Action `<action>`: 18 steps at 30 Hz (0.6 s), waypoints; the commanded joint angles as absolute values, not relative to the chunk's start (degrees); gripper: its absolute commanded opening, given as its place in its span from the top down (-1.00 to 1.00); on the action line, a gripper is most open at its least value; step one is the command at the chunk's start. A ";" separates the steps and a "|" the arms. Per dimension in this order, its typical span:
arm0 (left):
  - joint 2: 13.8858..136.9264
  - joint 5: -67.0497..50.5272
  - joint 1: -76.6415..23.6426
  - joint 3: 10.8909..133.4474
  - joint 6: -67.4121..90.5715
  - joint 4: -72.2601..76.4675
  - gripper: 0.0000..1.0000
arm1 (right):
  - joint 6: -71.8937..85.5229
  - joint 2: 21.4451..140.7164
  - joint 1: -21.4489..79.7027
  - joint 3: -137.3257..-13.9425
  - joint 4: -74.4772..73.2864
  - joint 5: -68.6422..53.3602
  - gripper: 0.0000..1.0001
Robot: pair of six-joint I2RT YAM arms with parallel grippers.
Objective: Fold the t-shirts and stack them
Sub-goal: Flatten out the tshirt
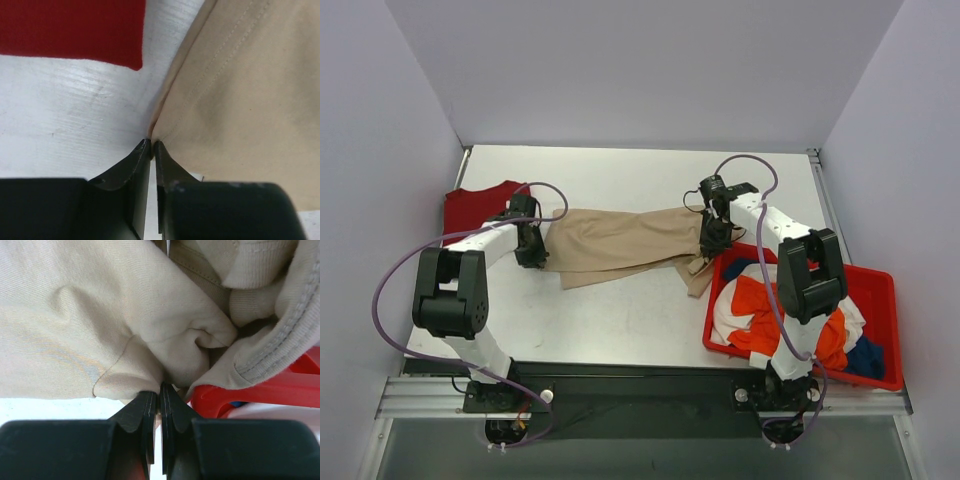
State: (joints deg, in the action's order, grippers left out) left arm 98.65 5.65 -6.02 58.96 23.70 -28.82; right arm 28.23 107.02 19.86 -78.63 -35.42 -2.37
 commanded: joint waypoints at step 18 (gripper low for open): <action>77.61 -4.65 10.36 59.95 27.78 -31.02 1.00 | 20.57 101.52 31.90 -82.89 -43.24 -9.48 0.70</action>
